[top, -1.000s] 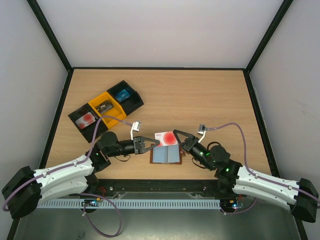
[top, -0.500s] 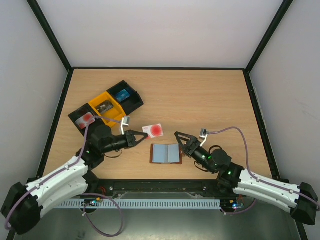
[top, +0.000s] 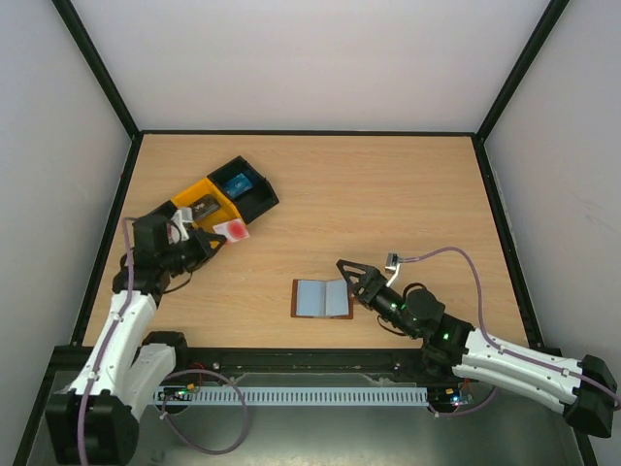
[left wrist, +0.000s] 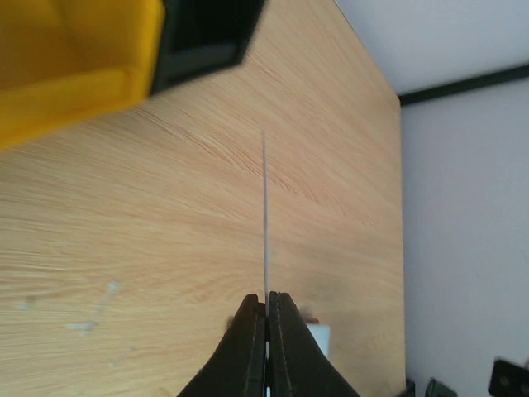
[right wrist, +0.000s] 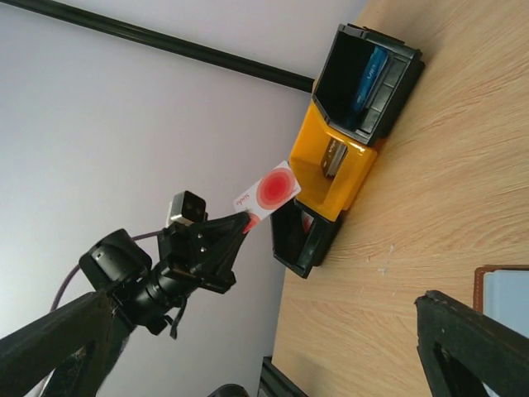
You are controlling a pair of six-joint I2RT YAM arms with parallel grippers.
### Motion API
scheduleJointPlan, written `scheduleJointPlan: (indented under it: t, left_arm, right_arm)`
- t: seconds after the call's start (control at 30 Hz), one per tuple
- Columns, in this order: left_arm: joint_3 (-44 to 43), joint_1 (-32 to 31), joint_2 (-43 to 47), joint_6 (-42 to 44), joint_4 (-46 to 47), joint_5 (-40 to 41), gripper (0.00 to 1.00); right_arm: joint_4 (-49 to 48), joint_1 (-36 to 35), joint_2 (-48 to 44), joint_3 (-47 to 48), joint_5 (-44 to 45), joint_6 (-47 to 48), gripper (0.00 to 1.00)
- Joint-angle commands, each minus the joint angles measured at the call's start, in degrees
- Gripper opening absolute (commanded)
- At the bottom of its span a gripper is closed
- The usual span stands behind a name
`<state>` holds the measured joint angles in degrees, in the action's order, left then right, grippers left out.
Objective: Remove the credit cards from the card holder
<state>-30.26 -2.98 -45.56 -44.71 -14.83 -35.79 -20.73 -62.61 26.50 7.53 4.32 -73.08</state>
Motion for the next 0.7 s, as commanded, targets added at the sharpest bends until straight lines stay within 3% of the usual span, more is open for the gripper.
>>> scheduleJointPlan:
  t: [0.0,0.3,0.67]
  left_arm:
    - [-4.11,8.51,-2.23,8.17,-10.74,-2.77,0.03]
    - [-9.57,20.78,-7.61,16.65,-17.35,-1.57,0.03]
    - [-10.38,28.45,-7.14,15.72,-16.76,4.93,0.03]
  right_arm:
    - [1.42,-0.24,0.98,-0.41,0.85,1.53,0.98]
    - [2.51,-0.26,2.92,-0.34,0.36,2.90,0.98]
    - [6.29,-0.23,3.57,1.35,1.58,6.05,0.98]
